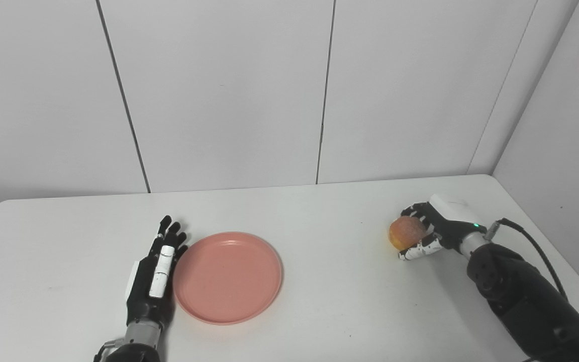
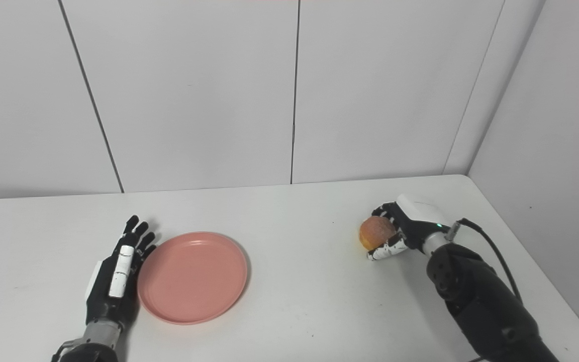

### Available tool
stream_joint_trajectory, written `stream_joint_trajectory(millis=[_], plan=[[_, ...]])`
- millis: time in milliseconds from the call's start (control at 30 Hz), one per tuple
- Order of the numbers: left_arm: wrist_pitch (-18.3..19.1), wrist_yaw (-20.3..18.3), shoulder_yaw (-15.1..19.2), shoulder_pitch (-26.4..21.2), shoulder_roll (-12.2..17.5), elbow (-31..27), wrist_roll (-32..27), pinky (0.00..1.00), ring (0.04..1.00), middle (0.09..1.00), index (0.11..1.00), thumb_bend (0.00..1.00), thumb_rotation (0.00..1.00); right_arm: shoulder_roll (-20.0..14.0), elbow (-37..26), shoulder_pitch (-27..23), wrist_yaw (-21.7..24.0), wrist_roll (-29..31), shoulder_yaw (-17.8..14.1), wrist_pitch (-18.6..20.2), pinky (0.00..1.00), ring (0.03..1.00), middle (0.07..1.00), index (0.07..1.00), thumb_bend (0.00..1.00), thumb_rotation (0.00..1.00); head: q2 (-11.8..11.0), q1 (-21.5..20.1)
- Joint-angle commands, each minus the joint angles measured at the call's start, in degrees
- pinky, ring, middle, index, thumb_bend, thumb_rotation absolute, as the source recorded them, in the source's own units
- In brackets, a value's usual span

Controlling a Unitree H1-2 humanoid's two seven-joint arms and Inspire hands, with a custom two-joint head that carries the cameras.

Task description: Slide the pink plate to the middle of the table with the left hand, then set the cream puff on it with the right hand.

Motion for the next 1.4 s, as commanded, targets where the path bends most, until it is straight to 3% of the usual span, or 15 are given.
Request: stream_joint_trajectory(millis=[0,33,200,367,567,700,967,1167,1367], plan=[[0.04,-0.32,-0.15,0.07,0.30,0.40,-0.05,0.94,0.951,0.979,0.966,0.89,0.81,-1.15,0.22,-0.54,-3.13,0.60,-1.36,-4.31,0.40,0.476,0.502,0.539,0.61,0.04,0.08,0.06],[-0.01,-0.33,-0.12,0.07,0.27,0.43,-0.10,0.94,0.949,0.977,0.966,0.89,0.81,-1.07,0.67,-0.50,-4.06,0.87,-1.52,-5.48,0.34,0.402,0.452,0.523,0.56,0.02,0.08,0.06],[-0.07,-0.37,-0.03,-0.05,0.27,0.78,-0.04,0.94,0.945,0.970,0.967,0.89,0.81,-0.74,1.62,-0.30,-6.57,1.91,-2.16,-8.82,0.25,0.319,0.409,0.502,0.52,0.00,0.15,0.09],[0.37,-0.15,0.12,0.04,0.01,0.38,-0.26,0.95,0.939,0.965,0.965,0.89,0.81,-0.56,0.96,-0.11,-7.09,2.45,-2.38,-9.50,0.30,0.373,0.445,0.498,0.52,0.00,0.15,0.09],[1.01,-0.11,-0.02,0.12,-0.06,-0.22,-0.18,0.96,0.945,0.971,0.967,0.87,0.82,-0.65,-0.55,-0.10,-5.98,2.45,-2.28,-9.07,0.30,0.365,0.435,0.503,0.52,0.00,0.25,0.32],[0.70,-0.09,-0.08,0.08,-0.02,0.13,0.02,0.95,0.941,0.969,0.968,0.88,0.82,-0.94,-3.40,-0.36,-4.43,2.08,-2.08,-8.37,0.34,0.406,0.457,0.502,0.52,0.00,0.32,0.49],[0.83,-0.46,-0.57,0.43,-0.62,-0.23,-0.27,0.96,0.948,0.983,0.972,0.85,0.82,-1.12,-12.72,-1.71,-1.80,0.76,-1.83,-9.52,0.32,0.392,0.443,0.502,0.53,0.00,0.64,2.98],[2.20,0.42,-1.22,1.01,-2.01,-1.93,0.37,1.00,0.961,0.998,0.976,0.86,0.82,-0.26,-19.32,-2.75,0.22,1.39,-1.48,-12.05,0.39,0.443,0.483,0.488,0.53,0.00,0.69,6.64],[2.38,1.25,-2.02,1.72,-3.78,-2.59,0.76,1.00,0.953,0.996,0.971,0.82,0.79,1.08,-23.62,-3.38,1.81,1.87,-0.96,-14.42,0.38,0.436,0.473,0.499,0.52,0.00,0.58,13.61]])
